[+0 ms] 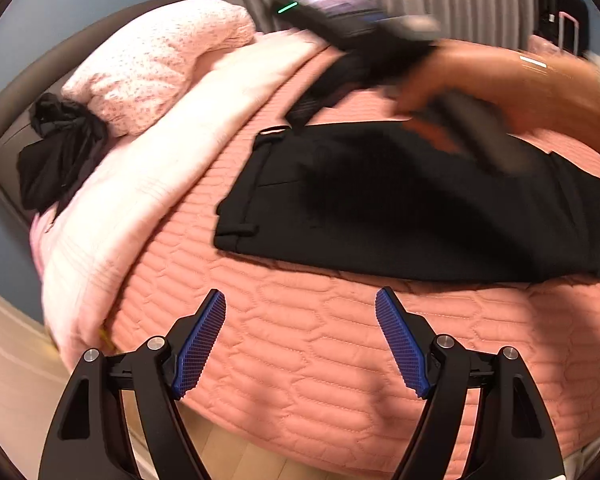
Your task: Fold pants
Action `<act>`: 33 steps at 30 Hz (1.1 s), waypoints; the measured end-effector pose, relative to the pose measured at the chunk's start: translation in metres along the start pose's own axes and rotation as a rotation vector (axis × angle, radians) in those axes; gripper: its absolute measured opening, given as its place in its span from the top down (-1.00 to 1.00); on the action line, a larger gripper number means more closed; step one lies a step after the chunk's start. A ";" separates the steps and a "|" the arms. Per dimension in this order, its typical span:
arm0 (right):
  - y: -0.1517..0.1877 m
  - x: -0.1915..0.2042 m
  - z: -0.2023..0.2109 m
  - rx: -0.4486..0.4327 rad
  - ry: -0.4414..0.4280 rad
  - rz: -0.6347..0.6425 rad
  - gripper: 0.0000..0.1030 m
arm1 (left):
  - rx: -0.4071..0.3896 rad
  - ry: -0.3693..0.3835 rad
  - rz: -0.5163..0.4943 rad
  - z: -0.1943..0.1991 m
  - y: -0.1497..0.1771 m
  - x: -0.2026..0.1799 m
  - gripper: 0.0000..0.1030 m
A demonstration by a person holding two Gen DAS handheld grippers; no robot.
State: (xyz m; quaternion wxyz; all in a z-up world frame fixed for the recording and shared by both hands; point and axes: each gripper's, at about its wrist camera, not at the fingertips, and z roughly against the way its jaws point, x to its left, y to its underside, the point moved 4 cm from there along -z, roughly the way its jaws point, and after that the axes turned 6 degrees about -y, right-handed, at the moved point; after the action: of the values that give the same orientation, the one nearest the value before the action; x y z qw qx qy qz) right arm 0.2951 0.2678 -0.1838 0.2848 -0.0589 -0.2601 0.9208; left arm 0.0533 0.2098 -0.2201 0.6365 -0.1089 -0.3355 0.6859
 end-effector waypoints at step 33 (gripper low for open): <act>-0.042 -0.025 -0.050 -0.015 -0.095 -0.020 0.01 | -0.014 0.146 0.045 -0.025 -0.019 -0.033 -0.46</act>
State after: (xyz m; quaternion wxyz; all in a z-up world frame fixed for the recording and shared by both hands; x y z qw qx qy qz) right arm 0.3498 0.3053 -0.2062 0.2810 -0.0145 -0.2807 0.9176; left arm 0.0885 0.1861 -0.2369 0.6430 -0.1707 -0.2906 0.6877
